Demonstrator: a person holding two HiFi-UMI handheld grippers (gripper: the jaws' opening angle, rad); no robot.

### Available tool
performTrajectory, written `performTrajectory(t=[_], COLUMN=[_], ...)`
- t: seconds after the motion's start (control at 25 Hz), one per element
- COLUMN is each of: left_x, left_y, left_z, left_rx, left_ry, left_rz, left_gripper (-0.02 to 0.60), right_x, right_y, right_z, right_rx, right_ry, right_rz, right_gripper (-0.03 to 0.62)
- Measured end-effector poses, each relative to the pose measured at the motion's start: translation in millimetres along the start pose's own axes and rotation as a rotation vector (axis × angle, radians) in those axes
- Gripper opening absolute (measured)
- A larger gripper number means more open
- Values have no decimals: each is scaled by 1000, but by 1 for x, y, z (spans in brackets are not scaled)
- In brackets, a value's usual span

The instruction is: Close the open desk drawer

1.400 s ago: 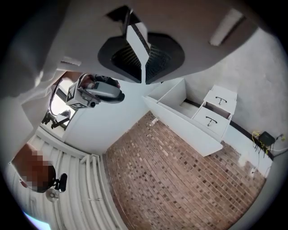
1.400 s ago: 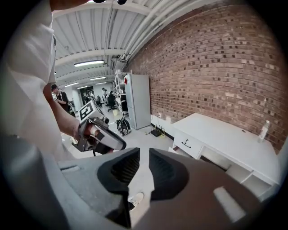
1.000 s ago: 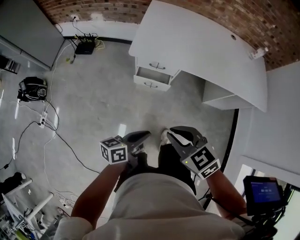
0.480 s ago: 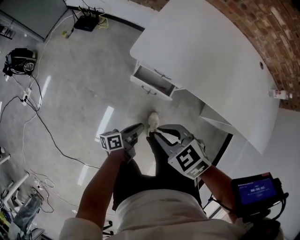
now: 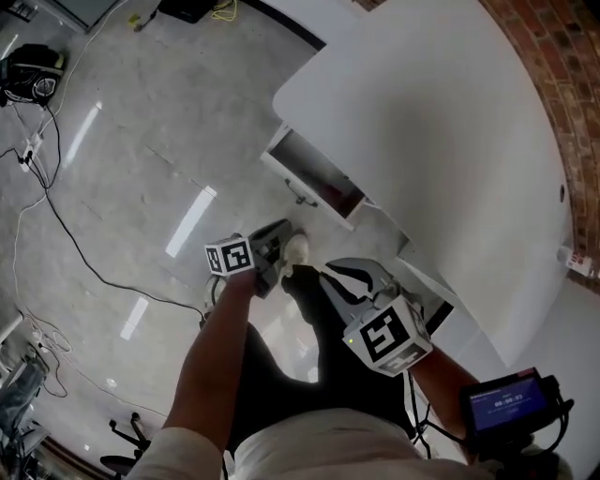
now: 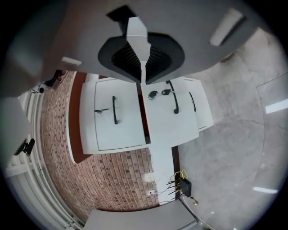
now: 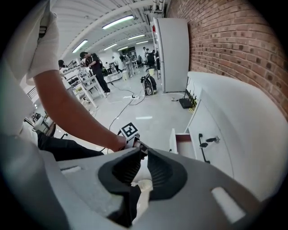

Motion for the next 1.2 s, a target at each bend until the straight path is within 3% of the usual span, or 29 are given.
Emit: performTrajectory(t=[0.36,0.72,0.84,1.2], left_x=[49,77,80,89], left_y=[-92,-94,-91,-79], left_z=[-13,-26,-27,-33], left_rx=[-62,-129,-129,-118], left_ry=[52,75,67,53], left_rz=[-10,82,81,103], left_gripper=[48,67,31,23], right_x=[56,64,65,66], right_y=[27,24,25,20], right_z=[26,26,24,20], right_rx=[-14,15,23,25], right_ry=[-31,-81,-82,-93], right_rz=[-54,-67,-67,-84], right_gripper=[48,48,48,48])
Point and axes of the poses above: the fingertips, and each gripper's own axes: x forward along the fingers, y to its right, z out of its underside, the point moved 6 cm from there along -x, backward along the fingers, and after that the axes turned 3 degrees about -y, right-handed, at the moved point
